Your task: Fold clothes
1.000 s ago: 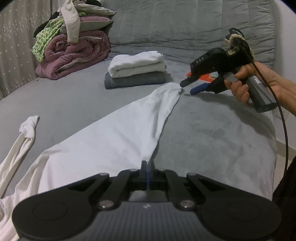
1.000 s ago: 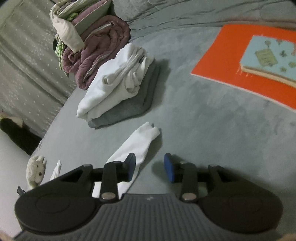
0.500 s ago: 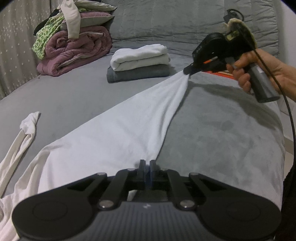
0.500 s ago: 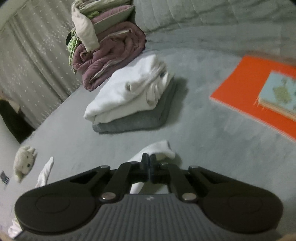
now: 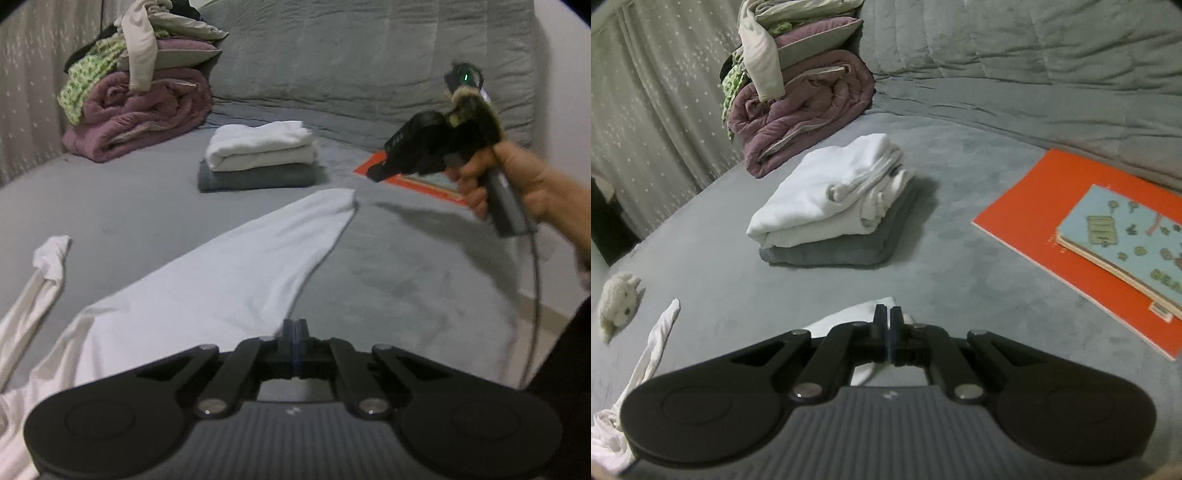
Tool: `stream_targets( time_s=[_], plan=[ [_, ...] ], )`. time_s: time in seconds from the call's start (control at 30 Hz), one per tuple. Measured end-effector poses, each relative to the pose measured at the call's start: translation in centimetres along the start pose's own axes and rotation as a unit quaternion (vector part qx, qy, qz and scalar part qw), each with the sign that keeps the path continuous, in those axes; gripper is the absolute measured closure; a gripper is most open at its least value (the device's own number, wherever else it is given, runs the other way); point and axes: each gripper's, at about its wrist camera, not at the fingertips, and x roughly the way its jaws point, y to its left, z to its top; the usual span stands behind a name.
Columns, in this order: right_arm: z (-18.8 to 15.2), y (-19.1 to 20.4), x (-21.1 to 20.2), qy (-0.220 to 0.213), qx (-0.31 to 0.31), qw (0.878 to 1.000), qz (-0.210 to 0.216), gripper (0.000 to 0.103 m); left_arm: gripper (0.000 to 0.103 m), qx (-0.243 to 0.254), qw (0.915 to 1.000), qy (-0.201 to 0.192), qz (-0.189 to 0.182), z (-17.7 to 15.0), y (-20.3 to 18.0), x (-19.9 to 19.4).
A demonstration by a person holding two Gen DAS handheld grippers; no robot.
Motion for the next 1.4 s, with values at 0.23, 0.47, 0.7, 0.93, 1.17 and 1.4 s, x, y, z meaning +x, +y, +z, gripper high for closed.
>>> stream_targets(
  time_s=[0.23, 0.47, 0.7, 0.93, 1.17, 1.4],
  plan=[
    [-1.1, -1.7, 0.6, 0.052, 0.065, 0.995, 0.049, 0.088, 0.084, 0.033, 0.9984, 0.018, 0.043, -1.1, -0.6, 0.8],
    [-3.9, -2.0, 2.4, 0.140, 0.178, 0.963, 0.144, 0.061, 0.071, 0.074, 0.9933, 0.035, 0.081, -2.3, -0.9, 2.1],
    [-5.5, 1.3, 2.4, 0.156, 0.159, 0.960, 0.168, 0.046, 0.097, 0.069, 0.9913, 0.034, 0.107, -1.9, -0.7, 3.1],
    [-7.6, 3.3, 2.4, 0.199, 0.182, 0.939, 0.215, 0.046, 0.102, 0.016, 0.9939, 0.003, 0.109, -0.9, 0.2, 2.1],
    [-9.7, 6.0, 2.5, 0.164, 0.184, 0.938, 0.243, 0.046, 0.102, -0.032, 0.9947, -0.028, 0.094, -0.1, 1.0, 0.5],
    [-10.4, 5.6, 3.6, 0.119, 0.234, 0.936, 0.235, 0.076, 0.102, -0.023, 0.9959, -0.019, 0.086, -0.7, 0.8, 0.3]
  ],
)
